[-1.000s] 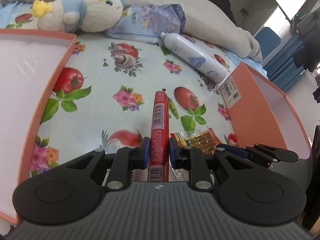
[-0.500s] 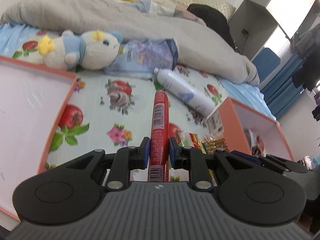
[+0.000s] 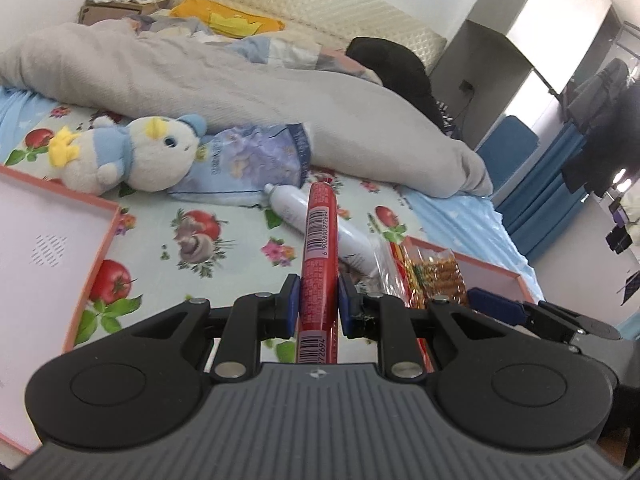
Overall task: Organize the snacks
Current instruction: 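Lift and carry the sausage and strip pack over the box with both tools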
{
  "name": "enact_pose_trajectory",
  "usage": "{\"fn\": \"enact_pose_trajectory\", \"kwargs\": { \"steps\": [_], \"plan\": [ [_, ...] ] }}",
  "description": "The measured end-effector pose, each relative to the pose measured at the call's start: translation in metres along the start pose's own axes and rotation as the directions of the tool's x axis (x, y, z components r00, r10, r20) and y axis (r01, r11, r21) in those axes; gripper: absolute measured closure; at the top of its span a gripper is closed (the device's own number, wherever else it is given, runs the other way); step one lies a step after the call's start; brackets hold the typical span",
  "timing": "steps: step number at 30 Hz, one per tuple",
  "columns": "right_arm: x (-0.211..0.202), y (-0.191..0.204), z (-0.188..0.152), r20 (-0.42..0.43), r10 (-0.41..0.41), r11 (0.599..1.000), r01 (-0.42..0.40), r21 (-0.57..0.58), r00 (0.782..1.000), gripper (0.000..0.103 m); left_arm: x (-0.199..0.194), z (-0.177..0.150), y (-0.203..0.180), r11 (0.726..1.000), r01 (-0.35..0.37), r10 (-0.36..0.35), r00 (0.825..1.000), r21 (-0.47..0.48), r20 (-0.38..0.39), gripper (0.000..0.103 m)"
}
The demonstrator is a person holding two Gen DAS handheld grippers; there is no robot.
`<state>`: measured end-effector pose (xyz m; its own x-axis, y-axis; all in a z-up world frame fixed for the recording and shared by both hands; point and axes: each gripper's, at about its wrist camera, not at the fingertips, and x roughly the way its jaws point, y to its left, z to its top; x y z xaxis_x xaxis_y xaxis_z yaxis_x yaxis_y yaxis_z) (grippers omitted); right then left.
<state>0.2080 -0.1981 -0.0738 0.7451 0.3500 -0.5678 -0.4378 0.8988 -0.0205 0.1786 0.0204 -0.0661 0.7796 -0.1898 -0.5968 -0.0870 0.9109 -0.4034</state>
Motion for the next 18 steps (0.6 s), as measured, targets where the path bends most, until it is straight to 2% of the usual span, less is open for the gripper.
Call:
{"fn": "enact_pose_trajectory", "kwargs": {
  "steps": [8, 18],
  "plan": [
    [-0.019, -0.032, 0.015, 0.058, -0.07, 0.997, 0.068, 0.037, 0.996, 0.052, 0.006, 0.013, -0.045, 0.997, 0.048, -0.049, 0.999, 0.068, 0.015, 0.08],
    [-0.043, -0.08, 0.019, 0.102, -0.168, 0.983, 0.159, 0.089, 0.98, 0.052, 0.034, 0.021, -0.103, 0.984, 0.12, -0.119, 0.993, 0.134, -0.015, 0.08]
  ]
}}
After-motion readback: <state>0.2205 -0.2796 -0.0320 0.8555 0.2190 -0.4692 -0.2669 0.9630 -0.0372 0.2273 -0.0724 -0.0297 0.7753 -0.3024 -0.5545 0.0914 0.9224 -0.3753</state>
